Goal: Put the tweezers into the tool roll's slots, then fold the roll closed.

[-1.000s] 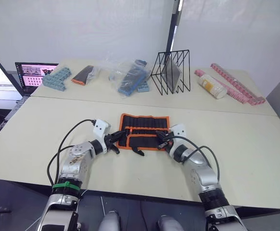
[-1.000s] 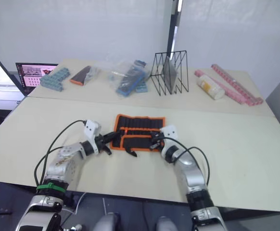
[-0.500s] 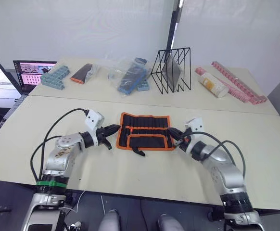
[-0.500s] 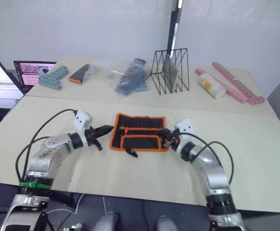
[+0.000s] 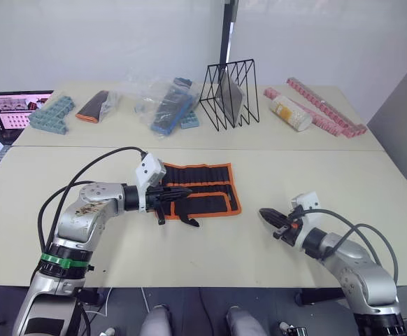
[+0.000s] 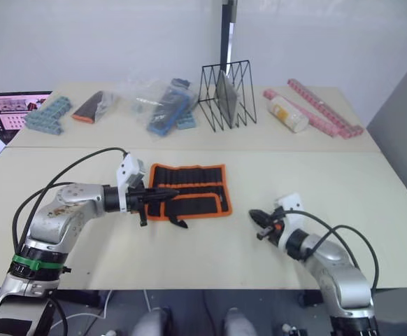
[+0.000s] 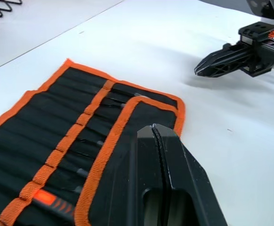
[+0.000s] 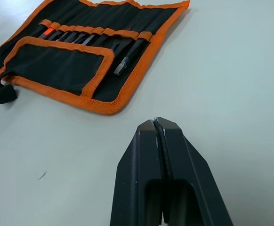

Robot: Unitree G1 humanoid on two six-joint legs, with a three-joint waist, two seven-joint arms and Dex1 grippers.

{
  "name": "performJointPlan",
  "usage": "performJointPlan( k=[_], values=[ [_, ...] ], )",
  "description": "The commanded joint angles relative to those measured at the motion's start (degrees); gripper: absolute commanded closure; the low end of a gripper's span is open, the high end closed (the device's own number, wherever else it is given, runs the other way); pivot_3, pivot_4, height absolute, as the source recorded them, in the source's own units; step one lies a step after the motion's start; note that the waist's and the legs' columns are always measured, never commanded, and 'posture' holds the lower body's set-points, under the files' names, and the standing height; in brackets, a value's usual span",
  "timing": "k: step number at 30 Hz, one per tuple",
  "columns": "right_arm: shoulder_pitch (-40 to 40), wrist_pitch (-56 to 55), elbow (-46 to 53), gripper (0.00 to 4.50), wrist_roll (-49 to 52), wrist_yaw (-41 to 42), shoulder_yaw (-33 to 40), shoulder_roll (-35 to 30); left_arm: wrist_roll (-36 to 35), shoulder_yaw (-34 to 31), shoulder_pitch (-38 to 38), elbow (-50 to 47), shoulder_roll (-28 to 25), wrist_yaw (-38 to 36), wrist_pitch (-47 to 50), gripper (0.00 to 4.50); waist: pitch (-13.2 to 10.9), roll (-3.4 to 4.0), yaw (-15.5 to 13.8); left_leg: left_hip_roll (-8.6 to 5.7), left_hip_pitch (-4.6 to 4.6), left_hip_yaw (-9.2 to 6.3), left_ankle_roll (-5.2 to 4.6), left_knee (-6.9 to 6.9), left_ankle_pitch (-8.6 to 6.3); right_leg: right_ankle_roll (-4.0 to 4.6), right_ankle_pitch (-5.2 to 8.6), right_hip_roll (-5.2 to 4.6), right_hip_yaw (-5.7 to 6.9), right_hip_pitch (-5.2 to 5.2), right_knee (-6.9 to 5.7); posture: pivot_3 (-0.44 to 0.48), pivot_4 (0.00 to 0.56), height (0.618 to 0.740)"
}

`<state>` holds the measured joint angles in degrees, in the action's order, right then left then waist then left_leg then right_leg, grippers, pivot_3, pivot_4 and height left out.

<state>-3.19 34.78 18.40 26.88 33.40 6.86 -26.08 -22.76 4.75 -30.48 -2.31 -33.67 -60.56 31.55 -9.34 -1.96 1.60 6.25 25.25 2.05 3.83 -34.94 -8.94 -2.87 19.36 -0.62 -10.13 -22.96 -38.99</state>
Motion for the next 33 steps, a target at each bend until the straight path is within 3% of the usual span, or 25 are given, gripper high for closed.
performJointPlan(
  k=[1,4,5,10,16,17,25,33],
  values=[
    [-0.6,3.6,4.0,4.48,4.5,-1.8,2.0,1.3,0.4,1.0,-1.6,-1.2,-1.2,-1.8,-1.3,4.50,0.0,0.00,-0.2,0.00,0.02,-0.01,0.00,-0.01,0.00,-0.01,0.00,0.00,0.00,0.00,0.00,0.000,0.150,0.726],
    [-1.5,6.3,4.6,4.48,7.2,-2.3,2.6,1.7,1.2,1.5,-1.5,-0.9,-1.8,-2.3,-2.3,4.50,0.0,0.00,-0.4,-0.02,0.01,-0.14,0.00,-0.02,0.00,-0.02,0.00,0.00,0.10,0.05,-0.01,0.000,0.150,0.726],
    [-1.8,6.9,4.5,3.96,7.9,-2.2,2.7,1.6,1.3,1.5,-1.4,-0.8,-1.8,-2.2,-2.6,4.50,0.0,0.00,-0.5,-0.03,0.01,-0.16,0.00,-0.04,0.00,-0.02,0.00,0.00,0.11,0.08,-0.01,0.000,0.150,0.726],
    [-3.3,9.3,3.7,2.23,9.6,-2.4,2.5,0.6,1.8,0.9,-0.2,-1.2,-2.3,-2.0,-3.3,4.50,0.0,0.00,-0.8,-0.08,0.02,-0.25,0.00,-0.07,0.00,-0.03,0.00,0.00,0.12,0.19,0.00,0.000,0.150,0.726],
    [-10.2,12.8,-3.1,0.22,8.0,-3.8,0.1,0.3,0.9,-1.1,2.3,-3.8,-3.6,-1.2,-2.7,4.50,0.0,0.00,-0.6,-0.11,0.01,-0.34,-0.01,-0.11,0.01,-0.03,0.01,0.01,0.14,0.26,0.00,0.000,0.150,0.726],
    [-11.8,13.3,-4.5,0.07,8.4,-3.8,0.0,0.8,0.7,-1.5,2.8,-4.4,-3.9,-1.0,-2.5,4.50,0.0,0.00,-0.7,-0.11,0.01,-0.37,-0.01,-0.11,0.01,-0.03,0.01,0.01,0.17,0.27,0.00,0.000,0.150,0.726],
    [-21.9,18.6,-14.5,0.07,9.7,-3.1,-2.0,4.5,-1.6,-6.9,9.4,-10.5,-7.0,1.3,-0.7,4.50,0.0,0.01,-0.7,-0.10,0.02,-0.43,-0.01,-0.12,0.00,-0.03,0.00,0.02,0.24,0.33,-0.02,0.000,0.150,0.726],
    [-24.5,22.9,-19.8,0.07,9.8,-2.9,-1.3,6.4,-2.2,-10.4,15.3,-15.4,-8.4,5.0,0.3,4.50,0.0,0.01,-0.7,-0.09,0.00,-0.48,-0.01,-0.13,0.00,-0.03,0.00,0.01,0.33,0.37,-0.02,0.000,0.150,0.726]
  ],
)
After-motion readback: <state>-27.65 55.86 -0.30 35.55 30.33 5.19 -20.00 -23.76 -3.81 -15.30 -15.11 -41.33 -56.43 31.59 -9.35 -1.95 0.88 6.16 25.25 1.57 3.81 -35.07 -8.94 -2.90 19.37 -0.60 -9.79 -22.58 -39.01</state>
